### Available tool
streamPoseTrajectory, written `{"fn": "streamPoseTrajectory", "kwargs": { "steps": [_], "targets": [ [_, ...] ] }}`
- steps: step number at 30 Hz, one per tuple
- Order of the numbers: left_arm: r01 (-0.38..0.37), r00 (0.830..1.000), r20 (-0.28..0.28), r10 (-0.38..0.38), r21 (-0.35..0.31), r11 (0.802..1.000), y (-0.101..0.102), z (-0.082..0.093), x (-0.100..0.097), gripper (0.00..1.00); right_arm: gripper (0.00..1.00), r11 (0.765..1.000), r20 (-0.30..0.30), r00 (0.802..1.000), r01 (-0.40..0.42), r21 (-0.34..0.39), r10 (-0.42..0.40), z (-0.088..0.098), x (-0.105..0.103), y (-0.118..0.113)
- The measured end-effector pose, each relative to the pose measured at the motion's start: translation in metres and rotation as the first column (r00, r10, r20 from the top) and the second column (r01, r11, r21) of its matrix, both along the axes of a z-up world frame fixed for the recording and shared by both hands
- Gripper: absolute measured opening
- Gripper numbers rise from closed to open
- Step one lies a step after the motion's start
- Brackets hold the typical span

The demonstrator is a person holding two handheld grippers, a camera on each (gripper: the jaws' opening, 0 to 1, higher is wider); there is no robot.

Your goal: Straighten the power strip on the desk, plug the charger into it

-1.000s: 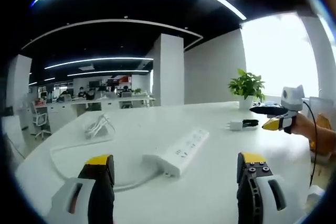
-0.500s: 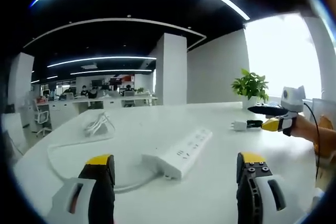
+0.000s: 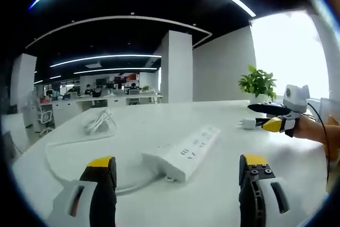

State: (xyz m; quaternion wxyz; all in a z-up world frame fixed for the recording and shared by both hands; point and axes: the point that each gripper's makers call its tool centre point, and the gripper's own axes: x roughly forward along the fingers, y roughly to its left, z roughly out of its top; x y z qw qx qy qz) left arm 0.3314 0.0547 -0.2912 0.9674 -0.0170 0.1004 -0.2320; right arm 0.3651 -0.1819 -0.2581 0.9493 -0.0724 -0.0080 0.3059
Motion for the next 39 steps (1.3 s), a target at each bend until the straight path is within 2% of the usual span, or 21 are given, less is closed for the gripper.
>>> {"fn": "streamPoseTrajectory", "kwargs": {
  "steps": [9,17,26,31,39],
  "targets": [
    [-0.011,0.999,-0.032,0.011,-0.015,1.0,-0.004,-0.007,0.003,0.97,0.95,1.0,-0.03,0.999,-0.021,0.017,0.022,-0.004,0.016,0.006],
    [-0.027,0.999,-0.042,0.027,-0.002,1.0,-0.005,-0.009,0.011,0.95,0.94,0.999,-0.054,0.997,-0.053,-0.011,0.052,-0.009,0.027,0.015],
    [-0.025,0.997,-0.078,0.026,0.021,0.999,-0.008,-0.018,0.018,0.94,0.9,0.995,-0.104,0.992,-0.075,-0.059,0.068,-0.025,0.041,0.024],
    [-0.022,0.996,-0.082,0.024,0.026,0.999,-0.011,-0.019,0.022,0.93,0.89,0.995,-0.127,0.988,-0.089,-0.044,0.083,-0.029,0.046,0.029],
    [-0.023,0.995,-0.101,0.025,0.021,1.0,-0.012,-0.023,0.026,0.92,0.88,0.993,-0.152,0.984,-0.104,-0.062,0.094,-0.035,0.052,0.034]
  ]
}}
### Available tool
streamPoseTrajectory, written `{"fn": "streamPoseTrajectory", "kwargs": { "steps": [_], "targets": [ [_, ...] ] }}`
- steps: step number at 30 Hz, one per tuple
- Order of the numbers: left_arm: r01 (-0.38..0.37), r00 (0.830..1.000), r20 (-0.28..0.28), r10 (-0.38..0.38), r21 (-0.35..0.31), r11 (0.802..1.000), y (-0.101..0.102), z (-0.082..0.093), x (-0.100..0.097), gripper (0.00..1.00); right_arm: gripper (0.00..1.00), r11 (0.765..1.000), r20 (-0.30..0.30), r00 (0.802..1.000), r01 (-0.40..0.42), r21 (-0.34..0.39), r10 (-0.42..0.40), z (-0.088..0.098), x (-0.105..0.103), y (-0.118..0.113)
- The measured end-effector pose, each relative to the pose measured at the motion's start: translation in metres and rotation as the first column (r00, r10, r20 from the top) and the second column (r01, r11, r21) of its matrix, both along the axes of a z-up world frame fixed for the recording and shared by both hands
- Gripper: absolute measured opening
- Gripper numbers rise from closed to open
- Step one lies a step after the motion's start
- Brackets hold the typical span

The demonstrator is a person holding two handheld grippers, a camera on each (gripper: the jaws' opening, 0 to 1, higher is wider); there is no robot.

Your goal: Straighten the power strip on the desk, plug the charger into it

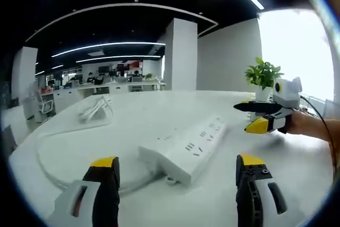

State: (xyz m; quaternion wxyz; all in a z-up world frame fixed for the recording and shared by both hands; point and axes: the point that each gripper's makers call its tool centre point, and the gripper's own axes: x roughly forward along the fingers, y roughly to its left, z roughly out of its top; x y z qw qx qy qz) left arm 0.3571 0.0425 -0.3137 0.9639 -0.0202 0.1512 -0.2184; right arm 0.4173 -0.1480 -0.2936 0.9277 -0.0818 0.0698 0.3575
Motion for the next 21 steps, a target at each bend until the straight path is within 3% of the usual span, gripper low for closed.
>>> {"fn": "streamPoseTrajectory", "kwargs": {
  "steps": [11,16,21],
  "targets": [
    [0.012,0.999,-0.051,-0.012,0.011,1.0,-0.003,-0.005,0.002,0.91,0.83,1.0,-0.039,0.999,-0.023,-0.008,0.022,-0.006,0.003,0.004],
    [0.046,0.997,-0.061,-0.046,-0.002,0.999,-0.009,-0.006,0.001,0.81,0.82,0.999,-0.056,0.998,-0.037,-0.017,0.036,-0.009,0.003,0.007],
    [0.042,0.997,-0.07,-0.042,0.006,0.999,-0.009,-0.008,0.002,0.81,0.79,0.998,-0.069,0.996,-0.052,-0.03,0.05,-0.01,0.005,0.01]
  ]
}}
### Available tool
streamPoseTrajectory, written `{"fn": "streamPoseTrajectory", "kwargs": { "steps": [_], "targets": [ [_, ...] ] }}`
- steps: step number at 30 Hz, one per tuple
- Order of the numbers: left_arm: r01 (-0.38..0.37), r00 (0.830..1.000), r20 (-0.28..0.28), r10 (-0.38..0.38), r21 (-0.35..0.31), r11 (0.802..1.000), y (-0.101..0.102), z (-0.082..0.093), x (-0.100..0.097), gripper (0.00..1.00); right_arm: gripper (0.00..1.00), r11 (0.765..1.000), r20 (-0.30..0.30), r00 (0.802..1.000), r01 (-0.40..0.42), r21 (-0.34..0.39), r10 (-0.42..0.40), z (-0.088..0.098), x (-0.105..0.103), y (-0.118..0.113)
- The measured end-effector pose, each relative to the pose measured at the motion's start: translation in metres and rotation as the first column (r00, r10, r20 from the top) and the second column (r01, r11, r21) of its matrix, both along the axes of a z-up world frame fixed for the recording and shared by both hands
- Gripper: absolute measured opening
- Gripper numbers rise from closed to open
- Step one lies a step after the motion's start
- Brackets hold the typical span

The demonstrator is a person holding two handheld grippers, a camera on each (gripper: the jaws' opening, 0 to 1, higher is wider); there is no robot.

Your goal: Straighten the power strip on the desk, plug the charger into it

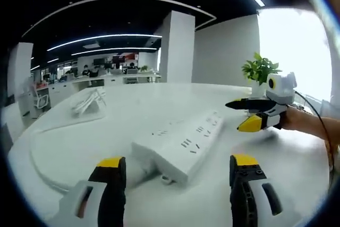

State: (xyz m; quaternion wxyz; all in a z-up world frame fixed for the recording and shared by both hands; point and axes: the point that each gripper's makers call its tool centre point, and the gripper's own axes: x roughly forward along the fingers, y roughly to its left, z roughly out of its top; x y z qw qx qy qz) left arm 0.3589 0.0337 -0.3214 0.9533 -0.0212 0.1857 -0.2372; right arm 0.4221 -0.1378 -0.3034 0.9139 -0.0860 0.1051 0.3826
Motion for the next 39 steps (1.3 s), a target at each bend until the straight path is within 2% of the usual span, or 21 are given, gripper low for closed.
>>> {"fn": "streamPoseTrajectory", "kwargs": {
  "steps": [11,15,22,27,39],
  "targets": [
    [0.014,1.0,-0.017,-0.014,0.007,1.0,-0.002,-0.003,0.003,0.78,0.75,1.0,-0.025,0.999,-0.031,-0.001,0.03,-0.006,0.0,0.011],
    [0.021,0.999,-0.026,-0.021,0.001,1.0,-0.003,-0.003,0.004,0.77,0.71,0.998,-0.043,0.997,-0.064,-0.001,0.064,-0.01,-0.002,0.015],
    [0.023,0.999,-0.035,-0.022,0.016,1.0,-0.002,-0.005,0.007,0.75,0.65,0.997,-0.059,0.995,-0.078,-0.006,0.077,-0.014,0.003,0.018],
    [0.022,0.999,-0.041,-0.022,0.012,1.0,-0.002,-0.006,0.009,0.73,0.59,0.995,-0.084,0.992,-0.095,0.016,0.096,-0.015,0.004,0.022],
    [0.016,0.999,-0.045,-0.015,0.026,1.0,-0.002,-0.008,0.014,0.66,0.56,0.991,-0.113,0.985,-0.126,0.033,0.129,-0.015,0.003,0.026]
  ]
}}
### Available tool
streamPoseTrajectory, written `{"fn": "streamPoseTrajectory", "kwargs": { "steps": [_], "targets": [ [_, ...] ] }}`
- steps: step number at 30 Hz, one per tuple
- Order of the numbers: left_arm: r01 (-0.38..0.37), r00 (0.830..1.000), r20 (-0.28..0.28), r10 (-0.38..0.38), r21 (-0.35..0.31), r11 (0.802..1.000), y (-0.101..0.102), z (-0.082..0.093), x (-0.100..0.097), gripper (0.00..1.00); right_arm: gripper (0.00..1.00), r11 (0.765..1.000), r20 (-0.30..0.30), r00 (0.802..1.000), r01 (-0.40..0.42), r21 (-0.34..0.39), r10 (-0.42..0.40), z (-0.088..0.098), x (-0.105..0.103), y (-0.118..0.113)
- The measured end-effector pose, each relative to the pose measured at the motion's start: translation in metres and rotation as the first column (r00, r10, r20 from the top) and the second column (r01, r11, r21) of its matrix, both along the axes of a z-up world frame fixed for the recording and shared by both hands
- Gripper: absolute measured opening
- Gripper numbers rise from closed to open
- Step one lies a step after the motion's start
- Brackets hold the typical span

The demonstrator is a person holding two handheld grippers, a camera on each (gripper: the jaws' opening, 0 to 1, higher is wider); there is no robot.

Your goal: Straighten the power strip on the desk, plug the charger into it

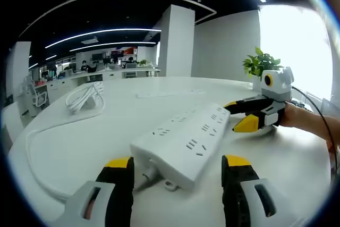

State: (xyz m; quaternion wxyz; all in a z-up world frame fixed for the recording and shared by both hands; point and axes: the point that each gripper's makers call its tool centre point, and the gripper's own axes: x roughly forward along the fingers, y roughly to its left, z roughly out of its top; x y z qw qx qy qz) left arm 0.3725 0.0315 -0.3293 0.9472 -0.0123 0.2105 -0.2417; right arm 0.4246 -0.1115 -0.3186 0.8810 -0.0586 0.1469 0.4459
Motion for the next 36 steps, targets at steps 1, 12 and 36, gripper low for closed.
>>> {"fn": "streamPoseTrajectory", "kwargs": {
  "steps": [1,12,36],
  "targets": [
    [-0.001,1.0,0.0,0.001,0.005,1.0,0.0003,-0.0002,0.0003,0.65,0.56,1.0,-0.001,1.0,0.003,0.002,-0.003,0.0003,0.0006,-0.0003],
    [0.007,1.0,-0.004,-0.007,0.008,1.0,0.0003,-0.0006,0.0023,0.6,0.5,1.0,-0.01,1.0,-0.001,0.006,0.001,-0.0005,0.0011,0.0005],
    [0.012,1.0,-0.014,-0.012,0.068,0.998,0.003,-0.0031,0.0031,0.57,0.42,0.998,0.014,0.999,0.046,-0.03,-0.046,-0.0025,0.0069,-0.0018]
  ]
}}
